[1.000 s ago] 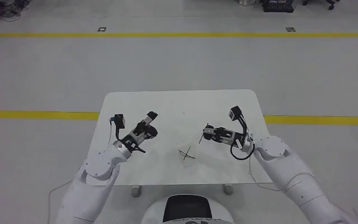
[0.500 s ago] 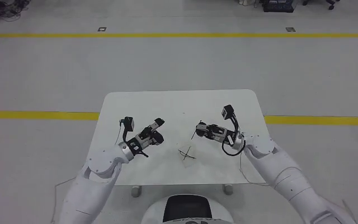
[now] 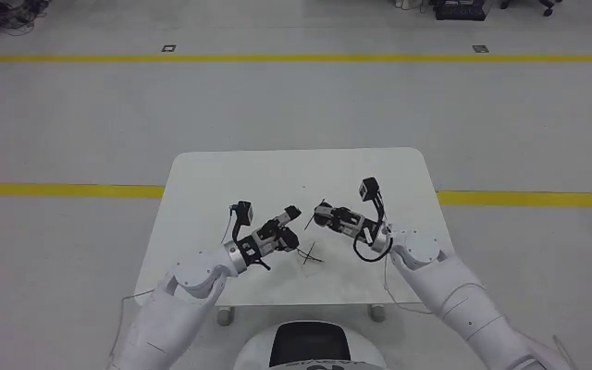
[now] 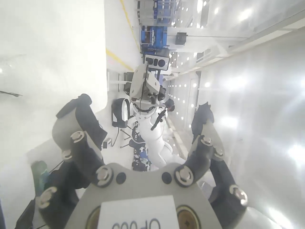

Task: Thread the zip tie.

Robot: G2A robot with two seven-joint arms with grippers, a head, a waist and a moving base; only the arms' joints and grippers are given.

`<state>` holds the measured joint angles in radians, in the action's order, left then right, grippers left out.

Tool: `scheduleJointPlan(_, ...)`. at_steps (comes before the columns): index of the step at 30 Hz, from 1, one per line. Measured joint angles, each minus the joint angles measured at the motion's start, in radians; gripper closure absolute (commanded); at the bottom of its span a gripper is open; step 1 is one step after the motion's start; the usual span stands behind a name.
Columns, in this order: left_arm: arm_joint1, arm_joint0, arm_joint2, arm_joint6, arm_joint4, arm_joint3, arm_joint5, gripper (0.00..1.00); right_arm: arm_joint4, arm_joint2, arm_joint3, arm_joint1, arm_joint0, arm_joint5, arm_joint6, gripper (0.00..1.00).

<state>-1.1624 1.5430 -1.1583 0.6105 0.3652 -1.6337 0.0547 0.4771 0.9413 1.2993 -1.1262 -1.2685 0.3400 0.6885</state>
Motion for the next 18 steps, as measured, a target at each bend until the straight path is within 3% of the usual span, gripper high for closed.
scheduleJointPlan(7, 0.000, 0.001, 0.000, -0.006, -0.001, 0.000, 0.002, 0.00, -0.005, -0.001, 0.006, 0.000, -0.004, -0.001, -0.011, 1.00)
scheduleJointPlan(15, -0.018, -0.013, 0.059, -0.142, 0.056, 0.008, -0.005, 0.00, -0.076, 0.001, 0.078, -0.022, -0.057, 0.000, -0.181, 1.00)
scheduleJointPlan(18, -0.026, -0.023, 0.075, -0.200, 0.084, 0.015, 0.017, 0.00, -0.097, 0.010, 0.089, -0.032, -0.077, 0.000, -0.212, 1.00)
